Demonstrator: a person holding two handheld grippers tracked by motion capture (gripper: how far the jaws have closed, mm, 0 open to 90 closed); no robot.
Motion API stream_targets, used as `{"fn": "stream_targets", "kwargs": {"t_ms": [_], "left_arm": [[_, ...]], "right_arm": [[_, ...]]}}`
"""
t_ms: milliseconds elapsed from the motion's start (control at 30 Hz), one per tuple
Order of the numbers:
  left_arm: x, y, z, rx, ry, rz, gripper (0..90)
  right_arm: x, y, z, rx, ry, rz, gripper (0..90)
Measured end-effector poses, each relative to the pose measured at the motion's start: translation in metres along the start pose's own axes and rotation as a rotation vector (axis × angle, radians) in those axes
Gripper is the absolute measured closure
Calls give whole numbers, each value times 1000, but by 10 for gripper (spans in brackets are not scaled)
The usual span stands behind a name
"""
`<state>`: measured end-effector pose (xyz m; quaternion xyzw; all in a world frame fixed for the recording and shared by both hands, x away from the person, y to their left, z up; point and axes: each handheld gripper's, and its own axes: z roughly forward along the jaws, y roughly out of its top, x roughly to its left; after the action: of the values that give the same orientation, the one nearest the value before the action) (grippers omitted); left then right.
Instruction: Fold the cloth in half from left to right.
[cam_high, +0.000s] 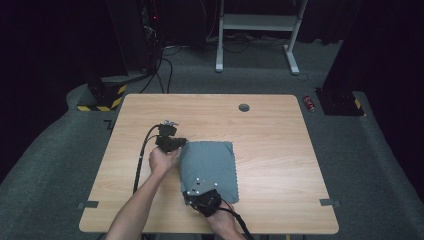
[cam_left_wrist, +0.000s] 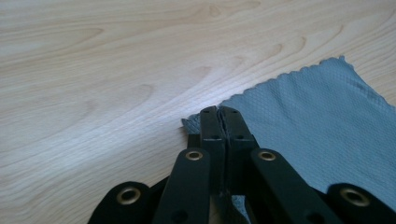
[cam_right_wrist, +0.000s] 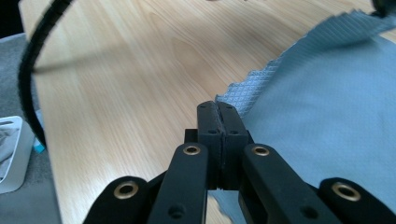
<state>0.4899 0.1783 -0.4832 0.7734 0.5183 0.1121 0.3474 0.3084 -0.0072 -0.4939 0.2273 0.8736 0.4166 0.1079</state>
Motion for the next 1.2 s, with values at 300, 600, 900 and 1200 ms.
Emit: {"fn": "stream_targets", "kwargs": {"t_ms": [300, 600, 900, 1200], "left_arm": [[-22, 13, 12, 10, -12, 38, 887], [-46, 28, 21, 17, -30, 83, 887], [-69, 39, 35, 20, -53, 116, 887], [-100, 49, 55, 34, -82, 182, 884]], "right_arm": [[-16, -26, -23, -6, -61, 56, 896], [-30, -51, -45, -9, -118, 109, 897], [-38, -65, -63, -14, -165, 139, 896], [-45, -84, -80, -8, -199, 186, 896]]}}
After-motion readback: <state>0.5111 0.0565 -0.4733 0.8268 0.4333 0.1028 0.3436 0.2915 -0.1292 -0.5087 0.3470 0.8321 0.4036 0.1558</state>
